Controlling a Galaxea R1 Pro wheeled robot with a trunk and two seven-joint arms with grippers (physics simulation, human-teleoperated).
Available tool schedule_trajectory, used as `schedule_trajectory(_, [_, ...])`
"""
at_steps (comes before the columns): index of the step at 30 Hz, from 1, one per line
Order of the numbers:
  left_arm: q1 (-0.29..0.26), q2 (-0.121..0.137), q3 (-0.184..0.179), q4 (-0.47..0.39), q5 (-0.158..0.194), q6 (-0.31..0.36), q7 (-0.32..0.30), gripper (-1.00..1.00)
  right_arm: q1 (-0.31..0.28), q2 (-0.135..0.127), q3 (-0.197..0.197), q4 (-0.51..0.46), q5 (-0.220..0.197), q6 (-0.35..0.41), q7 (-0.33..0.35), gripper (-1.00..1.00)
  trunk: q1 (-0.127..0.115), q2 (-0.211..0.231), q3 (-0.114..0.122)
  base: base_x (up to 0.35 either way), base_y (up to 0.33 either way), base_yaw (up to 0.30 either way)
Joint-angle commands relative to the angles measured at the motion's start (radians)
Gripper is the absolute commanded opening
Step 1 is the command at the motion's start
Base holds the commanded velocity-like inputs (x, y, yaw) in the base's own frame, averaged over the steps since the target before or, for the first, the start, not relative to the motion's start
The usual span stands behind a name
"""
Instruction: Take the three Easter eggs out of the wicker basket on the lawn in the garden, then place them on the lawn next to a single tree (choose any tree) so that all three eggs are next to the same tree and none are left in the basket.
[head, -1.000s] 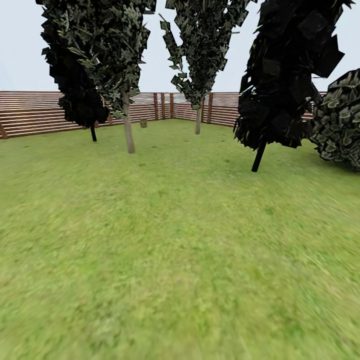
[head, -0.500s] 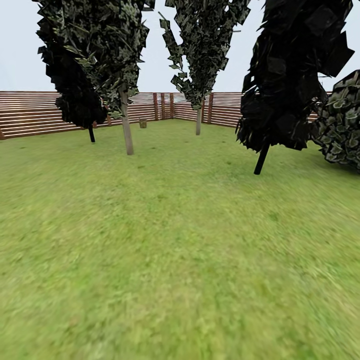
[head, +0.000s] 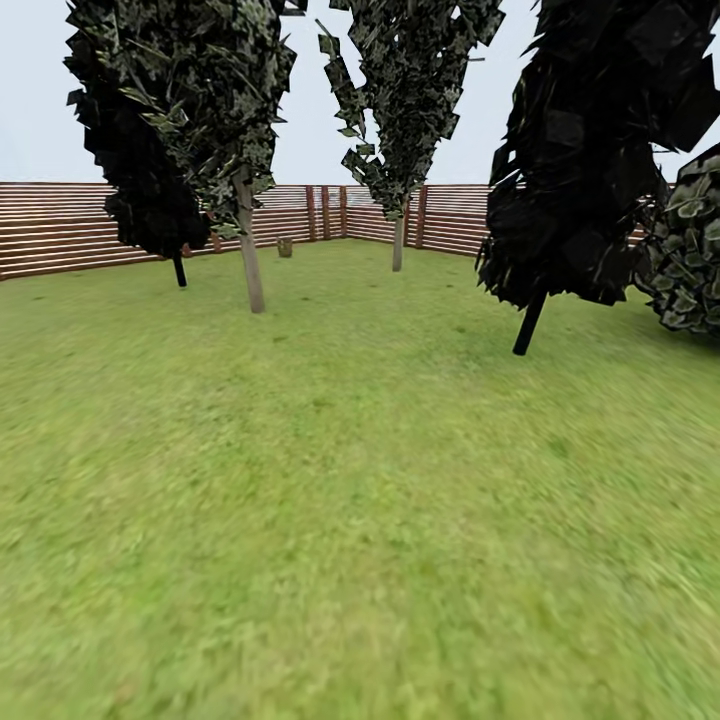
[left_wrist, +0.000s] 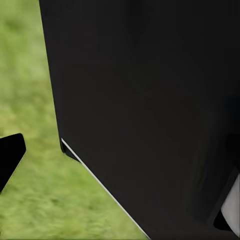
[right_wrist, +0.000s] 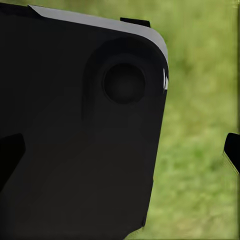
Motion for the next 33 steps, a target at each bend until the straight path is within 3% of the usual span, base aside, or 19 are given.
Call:
schedule_trajectory(1, [0.000,0.000,0.001,-0.001,0.001,-0.001,-0.001,1.00,0.000,0.000,0.002,0.001,0.007,-0.003,-0.001,1.00,0.001,0.000,-0.001,0.325,0.000,0.000])
schedule_trajectory(33, [0.000,0.000,0.001,-0.001,0.001,0.000,-0.001,1.00,0.000,0.000,0.002,0.001,0.007,-0.003,-0.001,1.00,0.001,0.000,-0.001,0.325,0.000,0.000])
